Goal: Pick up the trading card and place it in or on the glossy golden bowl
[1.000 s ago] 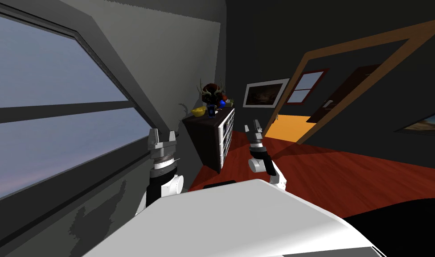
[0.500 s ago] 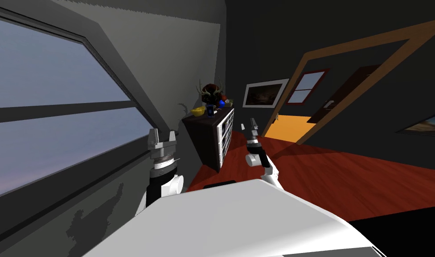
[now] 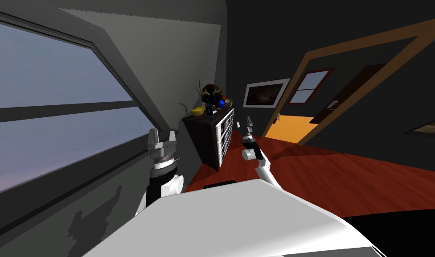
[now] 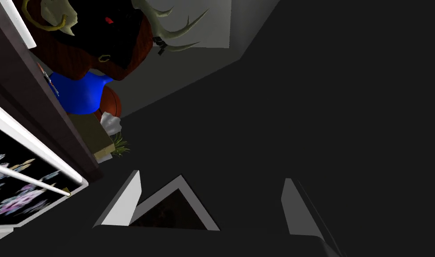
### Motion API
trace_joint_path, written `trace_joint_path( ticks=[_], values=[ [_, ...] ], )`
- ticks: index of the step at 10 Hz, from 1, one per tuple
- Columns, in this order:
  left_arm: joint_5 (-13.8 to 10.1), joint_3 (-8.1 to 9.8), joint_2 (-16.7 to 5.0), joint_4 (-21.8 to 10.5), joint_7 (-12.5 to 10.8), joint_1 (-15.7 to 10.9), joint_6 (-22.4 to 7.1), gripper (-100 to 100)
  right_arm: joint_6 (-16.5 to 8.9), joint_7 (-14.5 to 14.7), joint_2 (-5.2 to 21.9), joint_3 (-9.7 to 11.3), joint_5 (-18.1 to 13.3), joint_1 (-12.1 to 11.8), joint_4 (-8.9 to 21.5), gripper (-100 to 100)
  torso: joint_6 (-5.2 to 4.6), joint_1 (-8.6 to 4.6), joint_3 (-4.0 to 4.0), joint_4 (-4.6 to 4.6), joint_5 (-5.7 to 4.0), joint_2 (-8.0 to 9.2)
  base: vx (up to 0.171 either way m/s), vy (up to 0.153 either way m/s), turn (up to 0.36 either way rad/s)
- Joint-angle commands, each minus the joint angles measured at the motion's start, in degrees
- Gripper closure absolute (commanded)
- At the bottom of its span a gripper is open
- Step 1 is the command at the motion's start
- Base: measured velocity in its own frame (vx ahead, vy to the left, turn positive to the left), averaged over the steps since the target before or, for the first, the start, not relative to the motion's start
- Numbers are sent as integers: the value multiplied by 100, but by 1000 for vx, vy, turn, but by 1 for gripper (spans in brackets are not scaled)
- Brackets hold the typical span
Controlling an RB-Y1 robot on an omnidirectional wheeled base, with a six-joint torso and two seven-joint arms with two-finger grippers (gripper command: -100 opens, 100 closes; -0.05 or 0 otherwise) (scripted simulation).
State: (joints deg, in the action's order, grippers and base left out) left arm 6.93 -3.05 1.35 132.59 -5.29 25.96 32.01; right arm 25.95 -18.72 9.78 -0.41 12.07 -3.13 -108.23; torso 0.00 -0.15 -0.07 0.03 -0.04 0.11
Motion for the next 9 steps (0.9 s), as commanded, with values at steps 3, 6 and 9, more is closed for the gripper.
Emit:
trace_joint_path(
  ticks=[3,6,9],
  values=[
    [0,0,0,0,0,0,0,0,-221,-596,86,49,214,623,618,-100,-1,-6,0,0,-1,1,-42,-67,62],
    [0,0,0,0,0,0,0,0,-335,-994,122,73,319,1157,974,-100,1,-7,2,-1,-1,-3,-34,-62,59],
    [0,0,0,0,0,0,0,0,-580,-1492,188,120,537,1677,1460,-100,-2,-13,0,0,-3,0,-37,-89,73]
  ],
)
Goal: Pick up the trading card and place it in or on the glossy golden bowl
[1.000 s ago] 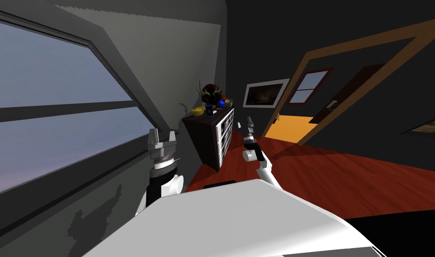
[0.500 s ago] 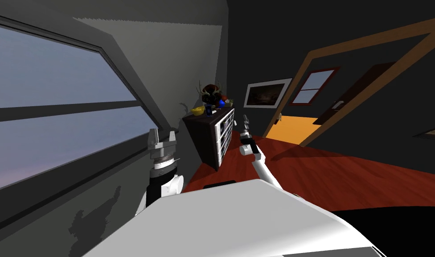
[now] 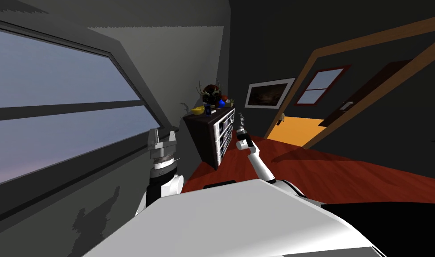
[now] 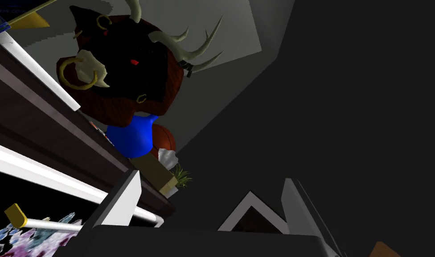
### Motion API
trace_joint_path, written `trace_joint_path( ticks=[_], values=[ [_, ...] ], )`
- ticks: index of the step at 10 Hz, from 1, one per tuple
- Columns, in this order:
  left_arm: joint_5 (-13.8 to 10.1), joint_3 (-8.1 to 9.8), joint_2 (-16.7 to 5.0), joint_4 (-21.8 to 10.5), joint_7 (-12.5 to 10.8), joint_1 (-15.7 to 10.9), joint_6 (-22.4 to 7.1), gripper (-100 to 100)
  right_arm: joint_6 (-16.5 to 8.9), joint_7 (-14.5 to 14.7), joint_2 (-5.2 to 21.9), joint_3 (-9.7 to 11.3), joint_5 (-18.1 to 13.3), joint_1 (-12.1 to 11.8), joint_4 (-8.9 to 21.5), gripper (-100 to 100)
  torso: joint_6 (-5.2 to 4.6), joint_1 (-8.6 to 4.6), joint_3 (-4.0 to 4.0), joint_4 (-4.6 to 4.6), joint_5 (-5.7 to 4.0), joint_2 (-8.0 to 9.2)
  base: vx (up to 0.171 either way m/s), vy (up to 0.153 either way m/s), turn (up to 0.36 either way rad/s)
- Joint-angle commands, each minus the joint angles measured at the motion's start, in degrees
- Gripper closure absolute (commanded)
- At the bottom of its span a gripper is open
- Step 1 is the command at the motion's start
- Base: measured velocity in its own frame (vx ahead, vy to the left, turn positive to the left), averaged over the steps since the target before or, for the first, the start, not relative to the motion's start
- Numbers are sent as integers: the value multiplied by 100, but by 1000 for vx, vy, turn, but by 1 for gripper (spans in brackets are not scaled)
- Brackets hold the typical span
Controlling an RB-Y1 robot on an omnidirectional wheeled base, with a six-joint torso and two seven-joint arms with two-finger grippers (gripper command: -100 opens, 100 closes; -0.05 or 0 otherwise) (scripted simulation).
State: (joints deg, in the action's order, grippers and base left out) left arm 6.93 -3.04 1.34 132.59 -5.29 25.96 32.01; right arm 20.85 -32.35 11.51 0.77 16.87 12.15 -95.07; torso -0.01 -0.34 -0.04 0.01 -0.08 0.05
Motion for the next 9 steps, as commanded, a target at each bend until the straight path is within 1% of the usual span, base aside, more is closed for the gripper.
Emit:
trace_joint_path(
  ticks=[1,2,3,4,5,6,7,8,9],
  values=[
    [0,0,0,0,0,0,0,0,-70,-238,16,3,57,286,286,-100,0,0,0,0,0,0,-25,-71,65],
    [0,0,0,0,0,0,0,0,-70,-238,16,3,57,366,305,-100,0,8,1,-1,1,-1,-18,-26,-1],
    [0,0,1,0,0,0,0,0,-200,-497,43,24,168,605,568,-100,-2,23,1,0,4,-2,-23,-59,90],
    [0,0,0,0,0,0,0,0,-200,-538,43,24,168,736,635,-100,1,15,1,-1,4,-2,-22,-72,69],
    [0,0,0,0,0,0,0,0,-334,-751,63,43,282,921,801,-100,-2,12,1,0,2,-2,-17,-91,103],
    [0,0,0,0,0,0,0,0,-334,-834,63,43,282,1082,948,-100,0,4,2,-1,1,-3,-11,-84,52],
    [0,0,0,0,0,1,0,0,-334,-834,63,43,282,1107,967,-100,-2,5,3,-1,0,-5,-6,-41,-12],
    [0,0,0,0,0,1,0,0,-473,-1100,75,60,397,1328,1197,-100,-3,17,4,-2,3,-7,7,-62,83],
    [0,0,0,0,0,0,0,0,-473,-1126,75,60,397,1476,1300,-100,0,14,7,-3,3,-12,3,-82,89]
  ],
)
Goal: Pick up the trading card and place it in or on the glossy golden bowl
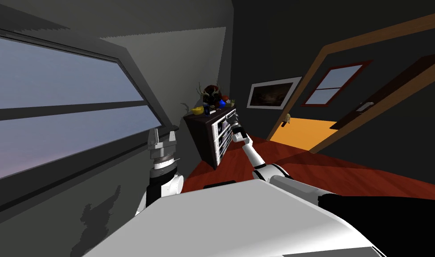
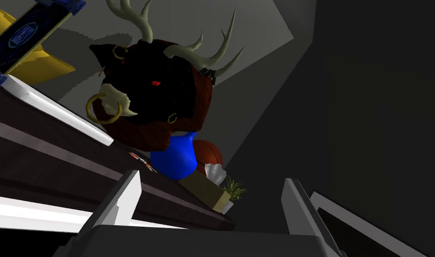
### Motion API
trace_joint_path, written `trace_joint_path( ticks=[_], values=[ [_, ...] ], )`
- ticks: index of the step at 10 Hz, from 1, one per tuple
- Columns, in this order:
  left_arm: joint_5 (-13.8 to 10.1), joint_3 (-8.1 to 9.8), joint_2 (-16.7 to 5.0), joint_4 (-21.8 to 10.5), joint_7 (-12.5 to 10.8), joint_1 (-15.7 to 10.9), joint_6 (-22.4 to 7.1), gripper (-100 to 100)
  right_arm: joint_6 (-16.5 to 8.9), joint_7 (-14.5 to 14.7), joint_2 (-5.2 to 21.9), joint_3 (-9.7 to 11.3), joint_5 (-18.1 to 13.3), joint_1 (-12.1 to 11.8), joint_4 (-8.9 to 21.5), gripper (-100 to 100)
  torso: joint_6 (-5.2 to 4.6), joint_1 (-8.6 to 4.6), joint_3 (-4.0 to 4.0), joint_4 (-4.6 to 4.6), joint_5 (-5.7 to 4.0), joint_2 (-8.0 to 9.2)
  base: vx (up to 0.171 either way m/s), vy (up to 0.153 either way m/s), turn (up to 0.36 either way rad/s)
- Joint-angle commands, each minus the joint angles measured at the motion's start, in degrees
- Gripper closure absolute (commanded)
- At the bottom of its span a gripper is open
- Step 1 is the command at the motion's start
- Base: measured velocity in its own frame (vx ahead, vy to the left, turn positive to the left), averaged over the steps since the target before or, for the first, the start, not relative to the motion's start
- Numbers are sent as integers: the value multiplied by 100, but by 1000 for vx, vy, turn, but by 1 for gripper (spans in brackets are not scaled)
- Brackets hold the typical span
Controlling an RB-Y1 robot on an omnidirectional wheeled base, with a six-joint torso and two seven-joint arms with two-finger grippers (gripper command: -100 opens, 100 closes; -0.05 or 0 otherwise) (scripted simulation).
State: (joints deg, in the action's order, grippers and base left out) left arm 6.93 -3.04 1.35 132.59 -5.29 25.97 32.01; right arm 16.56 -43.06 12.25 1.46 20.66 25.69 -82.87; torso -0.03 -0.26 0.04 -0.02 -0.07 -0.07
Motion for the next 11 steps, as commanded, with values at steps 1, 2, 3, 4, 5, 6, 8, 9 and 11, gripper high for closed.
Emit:
trace_joint_path(
  ticks=[1,2,3,4,5,6,8,9,11],
  values=[
    [0,0,0,0,0,0,0,0,-186,-286,4,7,135,286,286,-100,0,0,0,0,0,0,-7,-114,106],
    [0,0,0,0,0,0,0,0,-186,-344,4,7,135,465,413,-100,0,-12,-1,0,-2,2,-6,-102,61],
    [0,0,0,0,0,0,0,0,-331,-563,-3,22,253,649,630,-100,-1,-9,-2,1,-2,2,6,-110,115],
    [0,0,0,0,0,0,0,0,-331,-627,-3,22,253,860,745,-100,1,-12,0,0,-2,-1,9,-85,67],
    [0,0,0,0,0,0,0,0,-479,-828,-22,39,371,1029,949,-100,-1,-3,1,0,-1,-3,14,-94,128],
    [0,0,0,0,0,0,0,0,-479,-905,-22,39,371,1199,1075,-100,1,-5,3,-1,-1,-5,7,-85,64],
    [0,0,0,0,0,0,0,0,-631,-1176,-51,56,490,1594,1402,-100,1,-7,2,-1,-2,-3,5,-97,106],
    [0,0,0,0,0,1,0,0,-784,-1429,-91,74,608,1794,1705,-100,-3,-3,2,-1,-1,-4,17,-89,124],
    [0,0,0,0,0,1,0,0,-939,-1691,-140,92,725,2143,2014,-100,-3,2,3,-1,-1,-5,12,-86,104]
  ],
)
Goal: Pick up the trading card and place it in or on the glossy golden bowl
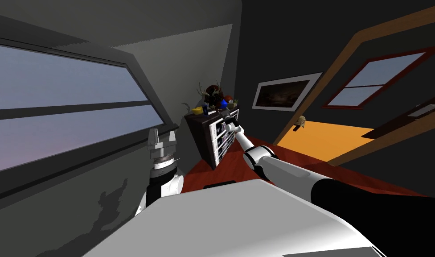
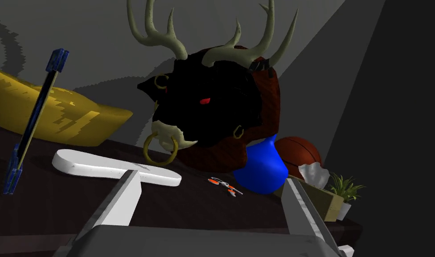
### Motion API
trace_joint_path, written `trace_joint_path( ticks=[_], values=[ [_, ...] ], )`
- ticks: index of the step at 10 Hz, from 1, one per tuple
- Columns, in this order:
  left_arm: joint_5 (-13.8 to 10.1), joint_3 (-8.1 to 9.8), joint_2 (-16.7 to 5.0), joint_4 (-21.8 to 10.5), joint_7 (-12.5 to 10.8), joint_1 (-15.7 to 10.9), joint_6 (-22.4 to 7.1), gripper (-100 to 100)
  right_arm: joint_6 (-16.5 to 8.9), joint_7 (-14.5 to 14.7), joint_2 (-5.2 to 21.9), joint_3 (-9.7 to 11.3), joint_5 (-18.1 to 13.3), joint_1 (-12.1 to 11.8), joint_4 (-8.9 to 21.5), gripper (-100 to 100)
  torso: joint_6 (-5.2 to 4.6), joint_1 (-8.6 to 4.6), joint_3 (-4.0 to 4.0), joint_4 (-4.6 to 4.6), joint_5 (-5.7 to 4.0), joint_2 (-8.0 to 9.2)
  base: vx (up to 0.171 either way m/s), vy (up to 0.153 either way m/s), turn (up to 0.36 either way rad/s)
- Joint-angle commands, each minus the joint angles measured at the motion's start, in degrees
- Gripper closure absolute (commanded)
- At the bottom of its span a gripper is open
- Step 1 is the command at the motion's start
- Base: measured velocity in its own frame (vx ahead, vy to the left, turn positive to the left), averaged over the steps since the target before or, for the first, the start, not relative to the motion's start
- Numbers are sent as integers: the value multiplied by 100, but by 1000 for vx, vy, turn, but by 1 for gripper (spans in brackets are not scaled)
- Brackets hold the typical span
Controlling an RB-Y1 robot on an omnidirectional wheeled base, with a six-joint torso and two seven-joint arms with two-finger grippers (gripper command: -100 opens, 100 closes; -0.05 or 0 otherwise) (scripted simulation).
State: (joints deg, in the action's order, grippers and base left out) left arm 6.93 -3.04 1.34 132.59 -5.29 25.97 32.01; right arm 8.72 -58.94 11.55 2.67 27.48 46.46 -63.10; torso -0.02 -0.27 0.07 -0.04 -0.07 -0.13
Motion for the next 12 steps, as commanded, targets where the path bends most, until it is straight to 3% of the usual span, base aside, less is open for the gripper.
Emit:
trace_joint_path(
  ticks=[1,2,3,4,5,6,11,12],
  values=[
    [0,0,0,0,0,0,0,0,-155,-103,-70,-29,43,234,69,-100,0,0,0,0,0,0,5,-84,96],
    [0,0,0,0,0,0,0,0,-312,-344,-124,-10,158,436,332,-100,-3,3,-2,1,0,3,3,-110,138],
    [0,0,0,0,0,0,0,0,-312,-344,-124,-10,158,582,382,-100,-1,-5,-2,0,-1,3,9,-96,96],
    [0,0,0,0,0,0,0,0,-468,-570,-182,8,269,813,689,-100,-4,-1,-1,1,-1,2,23,-91,143],
    [0,0,0,0,0,0,0,0,-468,-570,-182,8,269,919,689,-100,-1,1,1,-1,0,-2,11,-78,93],
    [0,0,0,0,0,1,0,0,-622,-782,-241,26,377,1105,904,-100,-5,5,0,0,0,0,13,-100,153],
    [0,0,0,0,0,0,0,0,-925,-1150,-354,60,578,1837,1545,-100,-3,-2,0,-1,-1,0,9,-89,110],
    [0,0,0,0,0,1,0,0,-1069,-1305,-405,75,669,2050,1791,-100,-7,2,-1,0,-2,3,9,-82,119]
  ],
)
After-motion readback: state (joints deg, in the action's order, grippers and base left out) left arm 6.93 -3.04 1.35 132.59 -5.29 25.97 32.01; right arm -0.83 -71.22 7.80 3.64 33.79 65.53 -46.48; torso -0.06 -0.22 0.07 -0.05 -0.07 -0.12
